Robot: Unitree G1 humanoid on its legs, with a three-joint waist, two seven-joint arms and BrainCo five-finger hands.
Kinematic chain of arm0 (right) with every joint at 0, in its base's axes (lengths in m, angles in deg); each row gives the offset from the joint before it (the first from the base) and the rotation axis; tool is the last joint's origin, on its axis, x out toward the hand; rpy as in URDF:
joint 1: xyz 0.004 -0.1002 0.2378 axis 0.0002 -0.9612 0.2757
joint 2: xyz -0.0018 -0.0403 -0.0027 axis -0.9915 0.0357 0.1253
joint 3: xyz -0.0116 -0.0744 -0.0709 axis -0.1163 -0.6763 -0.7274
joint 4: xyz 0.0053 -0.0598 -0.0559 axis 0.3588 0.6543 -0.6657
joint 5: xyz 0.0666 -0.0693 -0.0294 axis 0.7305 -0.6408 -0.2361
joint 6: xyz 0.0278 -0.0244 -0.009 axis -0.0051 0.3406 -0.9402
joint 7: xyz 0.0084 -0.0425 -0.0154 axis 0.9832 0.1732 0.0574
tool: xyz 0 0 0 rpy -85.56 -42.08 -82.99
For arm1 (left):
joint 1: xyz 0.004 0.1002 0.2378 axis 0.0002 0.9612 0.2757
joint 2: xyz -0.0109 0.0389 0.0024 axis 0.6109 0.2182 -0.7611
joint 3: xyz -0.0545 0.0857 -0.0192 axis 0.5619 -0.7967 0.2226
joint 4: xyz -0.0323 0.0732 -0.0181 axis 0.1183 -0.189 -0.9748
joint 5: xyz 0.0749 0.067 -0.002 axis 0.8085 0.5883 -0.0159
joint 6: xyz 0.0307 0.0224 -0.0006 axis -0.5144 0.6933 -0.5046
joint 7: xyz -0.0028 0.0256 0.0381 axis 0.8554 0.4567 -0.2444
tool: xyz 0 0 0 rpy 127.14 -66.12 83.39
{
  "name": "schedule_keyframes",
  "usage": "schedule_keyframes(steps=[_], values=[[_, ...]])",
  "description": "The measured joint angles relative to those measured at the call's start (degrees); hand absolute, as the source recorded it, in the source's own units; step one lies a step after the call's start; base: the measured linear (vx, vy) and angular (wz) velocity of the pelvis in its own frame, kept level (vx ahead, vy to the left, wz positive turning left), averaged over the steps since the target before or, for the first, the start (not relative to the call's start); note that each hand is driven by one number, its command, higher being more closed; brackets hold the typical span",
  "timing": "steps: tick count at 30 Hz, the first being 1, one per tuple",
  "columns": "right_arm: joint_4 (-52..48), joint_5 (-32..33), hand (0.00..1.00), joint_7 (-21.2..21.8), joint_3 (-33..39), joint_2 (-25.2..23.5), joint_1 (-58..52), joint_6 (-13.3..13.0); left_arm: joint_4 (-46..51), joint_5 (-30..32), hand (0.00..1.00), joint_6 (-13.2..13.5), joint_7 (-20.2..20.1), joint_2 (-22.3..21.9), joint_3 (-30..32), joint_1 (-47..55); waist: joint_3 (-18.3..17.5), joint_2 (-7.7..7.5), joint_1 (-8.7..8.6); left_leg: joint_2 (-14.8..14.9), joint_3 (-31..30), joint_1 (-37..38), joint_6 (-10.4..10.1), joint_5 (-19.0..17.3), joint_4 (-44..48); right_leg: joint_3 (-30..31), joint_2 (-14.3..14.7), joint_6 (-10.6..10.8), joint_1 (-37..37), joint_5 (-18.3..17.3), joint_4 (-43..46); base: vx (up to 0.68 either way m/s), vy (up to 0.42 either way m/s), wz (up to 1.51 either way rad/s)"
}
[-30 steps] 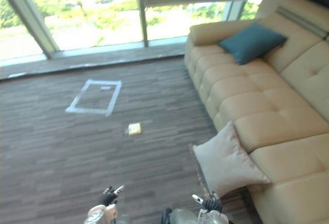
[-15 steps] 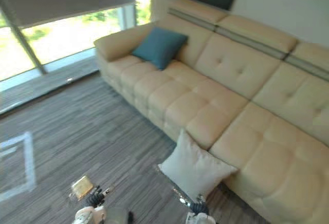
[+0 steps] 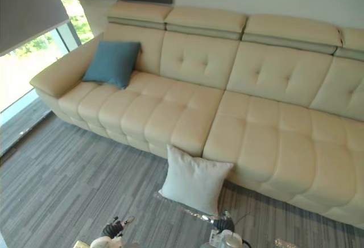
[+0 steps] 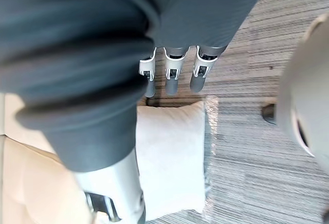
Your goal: Pick up cushions and gather them together orderly.
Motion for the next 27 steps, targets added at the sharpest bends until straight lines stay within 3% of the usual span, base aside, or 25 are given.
schedule_keyframes(steps=[2,5,6,8,9,10,12,15,19,20,22,23,25,26,27], values=[[-0.1,0.1,0.00,0.0,0.1,0.0,-0.1,0.0,1.4,0.0,0.00,0.2,0.0,0.1,-0.1,0.9,0.1,-0.38,-0.10,-0.8,-1.3,-1.4,-0.9,-1.4,0.9,2.0,0.2,-0.2,1.6,-1.4,0.0,0.08,-0.079,-0.57],[-0.1,0.1,0.00,-0.2,0.2,0.1,0.1,0.1,2.1,-0.3,0.00,0.3,0.0,0.1,0.0,0.8,0.3,-0.82,0.07,-5.1,-4.1,-4.2,-2.0,-3.1,-6.2,4.7,-0.1,0.2,1.4,-1.8,-0.2,0.13,0.012,-0.50],[-0.1,0.1,0.00,-0.4,0.2,0.1,0.1,0.2,2.2,-0.3,0.00,0.4,0.1,0.2,0.0,0.7,0.4,-1.15,0.22,-8.2,-6.5,-5.0,-2.2,-3.4,-11.7,5.8,-0.5,0.6,1.5,-1.7,-0.3,0.23,0.121,-0.55],[0.1,0.1,0.00,-0.4,0.1,0.2,0.1,0.3,2.1,-0.5,0.00,0.5,0.1,0.0,-0.1,0.8,0.3,-1.16,0.29,-11.7,-11.0,-4.0,-2.2,-0.6,-20.8,8.0,-0.1,1.9,1.4,-2.0,-0.3,0.22,0.148,-0.67],[0.8,0.1,0.00,-0.5,-0.2,-0.2,0.1,0.5,1.8,-0.9,0.00,0.6,0.1,0.7,0.0,0.9,0.1,-2.11,0.58,-12.4,-11.1,-2.9,-1.4,1.2,-22.4,10.9,0.0,2.8,1.6,-2.2,-0.4,0.31,0.176,-0.82],[0.9,0.1,0.00,-0.5,-1.1,-0.7,0.0,0.5,1.6,-0.9,0.00,0.5,0.1,1.7,0.0,0.8,-0.7,-3.46,0.71,-12.9,-9.5,-2.0,-0.8,0.7,-23.6,12.5,-0.5,3.5,1.8,-1.7,-1.5,0.32,0.168,-0.72],[0.8,0.1,0.00,-0.6,-1.1,-2.1,-0.5,0.5,0.9,-0.9,0.00,0.4,0.1,2.8,0.0,0.6,-1.5,-5.12,0.64,-13.3,-7.2,-1.9,0.2,-0.2,-23.6,13.8,-1.5,4.3,1.7,-0.9,-3.0,0.25,0.127,-0.47],[0.8,0.1,0.00,-0.5,-1.3,-2.3,-0.2,0.4,-0.2,-1.0,0.00,0.4,0.1,2.5,-0.1,0.2,-1.1,-4.44,1.39,-13.3,-3.7,1.2,1.6,-1.2,-24.8,16.5,-2.3,4.9,1.5,0.9,-0.9,0.17,0.151,-0.57],[0.1,0.0,0.00,-0.4,-1.6,-2.3,0.5,0.2,-0.6,-1.0,0.00,0.3,0.0,2.1,-0.8,-0.1,0.0,-3.27,1.61,-13.0,-1.8,6.2,1.8,-2.1,-27.8,17.8,-3.3,6.0,-5.9,1.5,17.2,0.03,0.094,-0.30],[0.0,0.0,0.00,-0.4,-1.6,-2.5,0.3,-0.1,-0.7,-1.0,0.00,0.3,0.1,2.1,-0.7,0.0,0.0,-3.14,1.54,-13.0,-1.9,6.8,1.8,-2.6,-27.9,16.8,-4.2,6.4,-8.3,-0.1,21.5,-0.02,0.019,0.08],[0.0,0.1,0.00,-0.4,-1.6,-2.4,0.2,-0.3,-0.7,-1.0,0.00,0.3,0.1,2.2,-0.7,-0.1,0.0,-3.24,1.75,-12.8,-2.9,7.1,1.7,-3.6,-27.9,15.2,-5.7,6.1,-9.4,-1.5,20.9,-0.01,-0.022,0.20],[0.1,0.1,0.00,-0.5,-1.6,-2.4,0.0,-0.5,-0.6,-1.0,0.00,0.4,0.2,2.2,-0.7,0.0,-0.3,-3.58,1.74,-12.8,-3.9,6.8,1.0,-3.8,-27.7,14.6,-6.7,5.6,-9.2,-1.1,15.6,0.03,-0.074,0.30],[0.2,0.1,0.00,-0.5,-1.5,-2.5,-0.6,-0.6,-0.5,-1.0,0.00,0.5,0.2,2.6,-0.7,0.1,-0.8,-4.74,1.75,-13.6,-4.8,6.4,0.0,-4.0,-27.4,14.2,-7.6,5.9,-8.5,2.7,9.1,0.07,-0.160,0.33],[0.3,0.1,0.00,-0.5,-1.1,-2.3,-0.9,-0.6,-0.7,-1.0,0.00,0.5,0.3,2.5,-0.7,0.1,-1.6,-5.08,1.77,-13.4,-6.1,5.6,-0.9,-4.4,-26.4,13.6,-7.6,7.5,-7.2,0.5,7.0,0.13,-0.265,0.28],[0.3,0.1,0.00,-0.6,-0.9,-2.2,-0.7,-0.6,-0.8,-1.1,0.00,0.5,0.5,2.0,-0.8,0.0,-1.4,-4.08,1.71,-12.3,-6.5,5.0,-1.8,-4.0,-25.9,12.8,-6.6,7.3,-6.8,0.0,5.6,0.13,-0.276,0.21]])
